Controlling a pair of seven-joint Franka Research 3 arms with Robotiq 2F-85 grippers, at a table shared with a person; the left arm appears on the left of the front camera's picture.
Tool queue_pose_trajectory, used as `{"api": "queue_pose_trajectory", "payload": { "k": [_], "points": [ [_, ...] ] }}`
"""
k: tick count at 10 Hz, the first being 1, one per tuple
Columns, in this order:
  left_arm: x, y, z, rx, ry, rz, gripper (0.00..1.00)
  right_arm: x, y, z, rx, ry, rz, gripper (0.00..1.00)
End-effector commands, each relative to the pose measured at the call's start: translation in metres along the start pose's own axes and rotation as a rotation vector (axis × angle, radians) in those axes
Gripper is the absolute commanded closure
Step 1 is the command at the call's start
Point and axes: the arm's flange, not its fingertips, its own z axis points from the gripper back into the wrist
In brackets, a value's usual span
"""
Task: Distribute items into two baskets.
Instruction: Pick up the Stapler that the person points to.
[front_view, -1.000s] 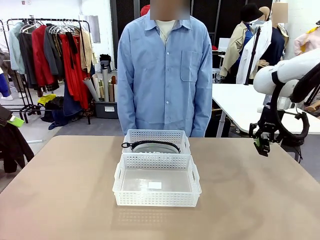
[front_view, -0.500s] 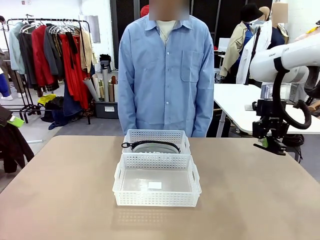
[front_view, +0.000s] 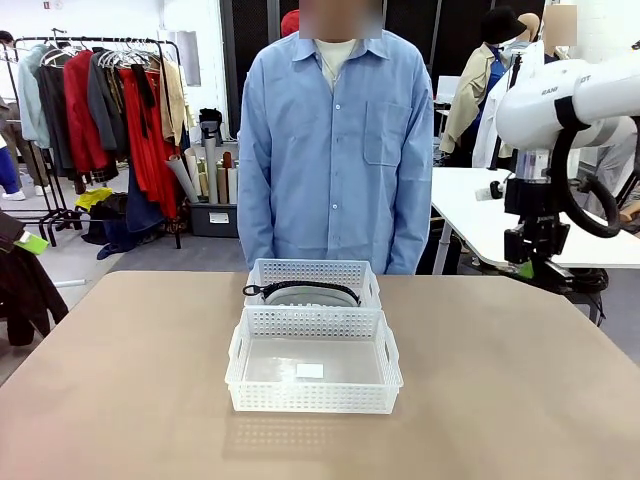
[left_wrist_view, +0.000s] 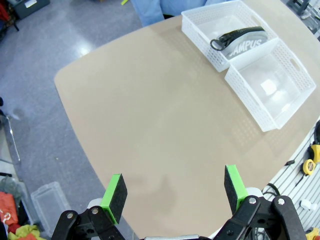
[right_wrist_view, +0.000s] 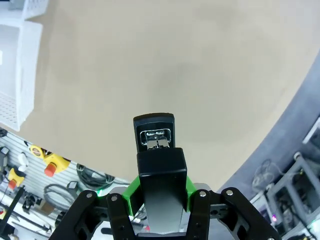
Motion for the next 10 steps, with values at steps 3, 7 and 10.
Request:
{"api": "queue_pose_trajectory", "payload": {
  "k": [3,7,10],
  "points": [
    [-0.001,-0.001,0.000,-0.006,-0.003,-0.007,0.00,-0.011,0.003,0.025,-0.017,-0.129,0.092,0.73],
    [-0.001,-0.001,0.000,-0.006,-0.003,-0.007,0.00,-0.017,0.008,0.040,-0.025,-0.171,0.133,0.73],
    [-0.001,-0.001,0.000,-0.006,-0.003,-0.007,0.00,-0.012,0.008,0.045,-0.040,-0.148,0.098,0.73]
  ]
}}
